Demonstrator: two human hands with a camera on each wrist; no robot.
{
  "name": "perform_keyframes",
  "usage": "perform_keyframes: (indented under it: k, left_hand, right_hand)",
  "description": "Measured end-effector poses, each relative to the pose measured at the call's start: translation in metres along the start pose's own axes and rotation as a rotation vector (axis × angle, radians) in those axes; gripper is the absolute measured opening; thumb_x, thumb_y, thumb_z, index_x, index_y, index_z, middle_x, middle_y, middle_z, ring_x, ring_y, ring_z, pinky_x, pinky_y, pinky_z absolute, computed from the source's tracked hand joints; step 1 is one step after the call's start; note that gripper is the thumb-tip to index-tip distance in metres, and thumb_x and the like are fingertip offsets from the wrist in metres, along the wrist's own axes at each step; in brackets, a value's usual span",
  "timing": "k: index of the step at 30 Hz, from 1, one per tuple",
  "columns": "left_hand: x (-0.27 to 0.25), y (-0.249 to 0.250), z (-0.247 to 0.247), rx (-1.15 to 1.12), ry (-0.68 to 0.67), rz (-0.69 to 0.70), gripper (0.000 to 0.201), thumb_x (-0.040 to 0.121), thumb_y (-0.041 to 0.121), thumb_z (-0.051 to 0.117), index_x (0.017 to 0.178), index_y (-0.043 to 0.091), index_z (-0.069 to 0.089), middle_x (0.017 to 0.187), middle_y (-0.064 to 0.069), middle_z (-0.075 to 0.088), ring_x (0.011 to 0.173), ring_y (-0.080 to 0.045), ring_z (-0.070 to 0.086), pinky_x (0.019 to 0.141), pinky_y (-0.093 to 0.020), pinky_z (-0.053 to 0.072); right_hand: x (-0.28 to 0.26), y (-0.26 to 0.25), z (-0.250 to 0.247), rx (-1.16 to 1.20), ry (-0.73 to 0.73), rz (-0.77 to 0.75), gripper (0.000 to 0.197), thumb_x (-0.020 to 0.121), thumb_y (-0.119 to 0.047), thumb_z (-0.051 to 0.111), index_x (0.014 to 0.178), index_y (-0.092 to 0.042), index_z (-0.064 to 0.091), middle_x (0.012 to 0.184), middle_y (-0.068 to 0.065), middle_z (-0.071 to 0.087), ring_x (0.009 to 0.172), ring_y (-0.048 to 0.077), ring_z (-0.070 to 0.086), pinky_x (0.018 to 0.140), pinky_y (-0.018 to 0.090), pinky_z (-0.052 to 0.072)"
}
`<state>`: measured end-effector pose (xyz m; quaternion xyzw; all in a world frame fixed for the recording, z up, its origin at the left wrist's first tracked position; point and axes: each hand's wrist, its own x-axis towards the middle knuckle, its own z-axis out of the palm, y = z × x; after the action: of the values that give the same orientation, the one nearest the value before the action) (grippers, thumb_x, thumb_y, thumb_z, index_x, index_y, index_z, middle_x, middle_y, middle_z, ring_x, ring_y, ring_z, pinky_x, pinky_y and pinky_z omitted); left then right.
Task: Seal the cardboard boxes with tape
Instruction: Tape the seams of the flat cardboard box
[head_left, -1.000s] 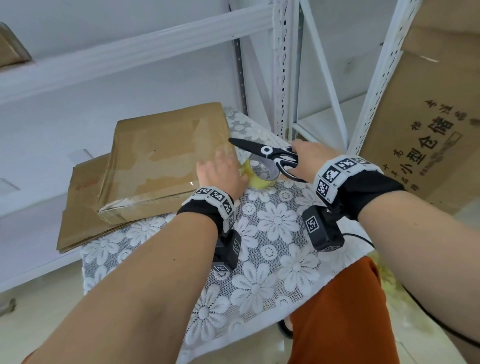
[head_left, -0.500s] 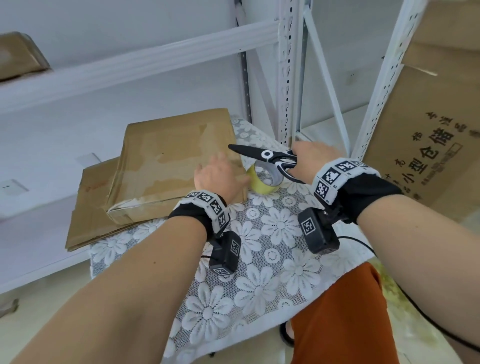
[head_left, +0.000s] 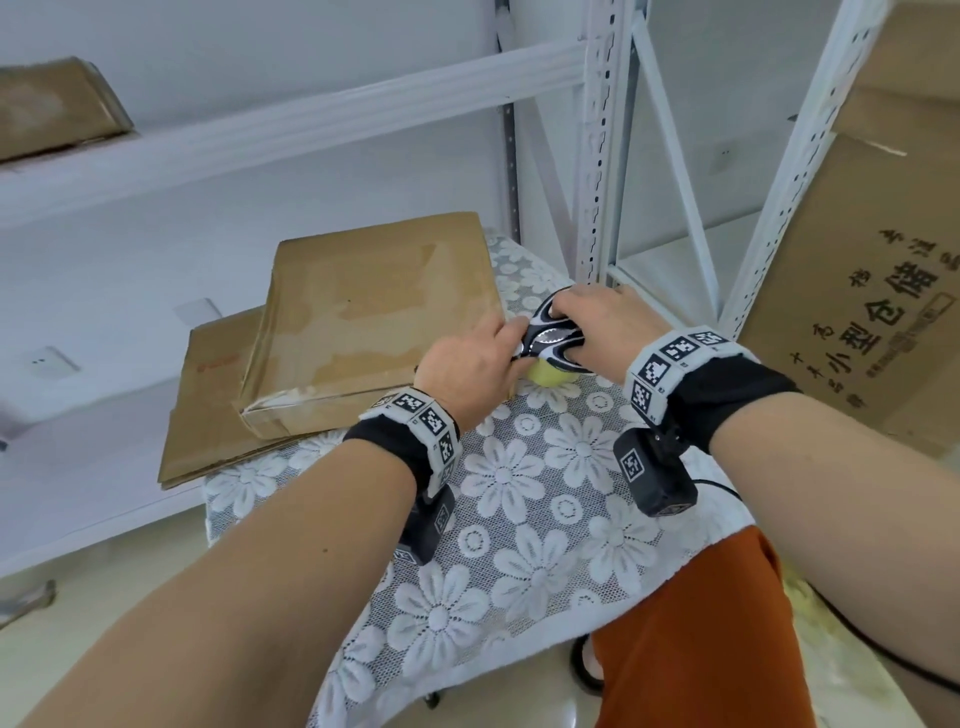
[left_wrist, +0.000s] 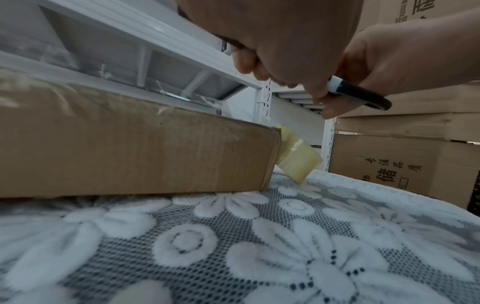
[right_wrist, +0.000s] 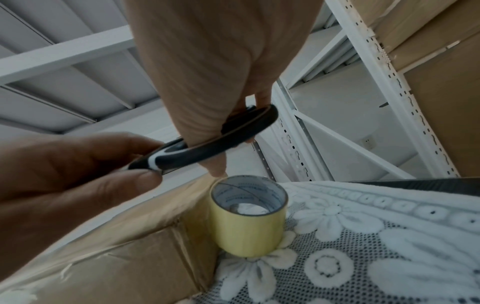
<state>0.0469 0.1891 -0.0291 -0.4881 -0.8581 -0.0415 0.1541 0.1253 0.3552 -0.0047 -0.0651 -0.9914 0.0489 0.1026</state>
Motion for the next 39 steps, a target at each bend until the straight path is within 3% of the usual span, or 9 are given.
perform_keyframes:
  k: [8,13,16,20,24,29,33,36,39]
  left_hand:
    - [-0.009,-0.008,-0.006,0.124,-0.093,-0.018,0.06,0.098,0.061,0.023,0.149,0.029,0.032,0.092,0.002,0.064,0.057,-0.015,0.048,0.047,-0.028,0.039]
    - [-0.007,0.001,-0.015,0.024,-0.074,-0.21,0.075,0.089,0.074,0.032,0.143,0.022,0.03,0.058,0.01,0.042,0.046,-0.009,0.044,0.045,-0.027,0.043]
    - [-0.009,0.0,-0.016,-0.044,-0.032,-0.292,0.071,0.09,0.073,0.035,0.136,0.019,0.035,0.056,0.011,0.044,0.045,-0.002,0.043,0.041,-0.023,0.033]
    - [-0.012,0.006,-0.008,-0.235,0.052,-0.35,0.057,0.096,0.055,0.04,0.135,0.014,0.034,0.059,0.004,0.058,0.047,-0.014,0.055,0.045,-0.027,0.043]
    - [-0.011,0.029,0.002,-0.433,-0.059,-0.199,0.046,0.093,0.018,0.045,0.136,0.006,0.034,0.098,-0.007,0.063,0.07,-0.016,0.054,0.059,-0.025,0.039]
    - [-0.003,0.06,0.019,-0.402,-0.238,0.01,0.046,0.083,-0.013,0.045,0.127,0.003,0.044,0.112,-0.01,0.054,0.099,-0.02,0.049,0.089,-0.031,0.045]
    - [0.007,0.08,0.036,-0.302,-0.298,0.177,0.051,0.081,-0.015,0.048,0.129,0.002,0.049,0.12,-0.014,0.056,0.112,-0.028,0.049,0.097,-0.039,0.04]
    - [0.015,0.092,0.047,-0.254,-0.268,0.287,0.06,0.081,-0.014,0.05,0.137,0.008,0.052,0.115,-0.014,0.057,0.112,-0.03,0.048,0.097,-0.042,0.038]
    - [0.024,0.1,0.055,-0.223,-0.216,0.366,0.06,0.085,-0.01,0.051,0.14,0.014,0.052,0.121,-0.015,0.061,0.119,-0.031,0.049,0.108,-0.043,0.03]
  right_hand:
    - [-0.006,-0.004,-0.002,0.02,-0.083,0.001,0.022,0.087,-0.029,0.057,0.107,-0.019,0.06,0.103,-0.002,0.064,0.096,0.021,0.059,0.083,0.032,0.042]
    - [-0.007,0.006,0.001,0.028,-0.042,0.085,0.033,0.085,-0.017,0.062,0.117,-0.017,0.057,0.115,0.002,0.06,0.107,0.024,0.055,0.092,0.036,0.041]
    - [-0.013,0.021,0.004,0.051,-0.015,0.211,0.026,0.085,-0.013,0.062,0.11,-0.013,0.058,0.11,0.006,0.06,0.102,0.027,0.056,0.088,0.039,0.043]
    - [-0.022,0.041,0.014,0.216,-0.015,0.422,0.021,0.087,-0.03,0.061,0.1,-0.015,0.058,0.095,0.007,0.065,0.086,0.03,0.06,0.07,0.033,0.047]
    - [-0.025,0.043,0.024,0.326,-0.086,0.521,0.03,0.085,-0.044,0.064,0.087,-0.015,0.056,0.078,0.004,0.058,0.073,0.024,0.053,0.049,0.024,0.029]
    - [-0.029,0.036,0.015,0.532,-0.14,0.528,0.036,0.081,-0.05,0.069,0.078,-0.024,0.044,0.072,-0.007,0.05,0.077,0.019,0.052,0.064,0.026,0.037]
    - [-0.032,0.039,0.007,0.495,-0.137,0.498,0.035,0.082,-0.051,0.067,0.081,-0.029,0.04,0.071,-0.011,0.045,0.08,0.019,0.049,0.058,0.026,0.034]
    - [-0.035,0.048,0.006,0.483,-0.147,0.54,0.037,0.079,-0.054,0.067,0.069,-0.026,0.046,0.078,0.001,0.059,0.078,0.024,0.057,0.066,0.027,0.04]
    - [-0.04,0.056,0.001,0.483,-0.154,0.56,0.039,0.08,-0.053,0.067,0.068,-0.02,0.051,0.072,0.003,0.058,0.071,0.023,0.056,0.061,0.028,0.039]
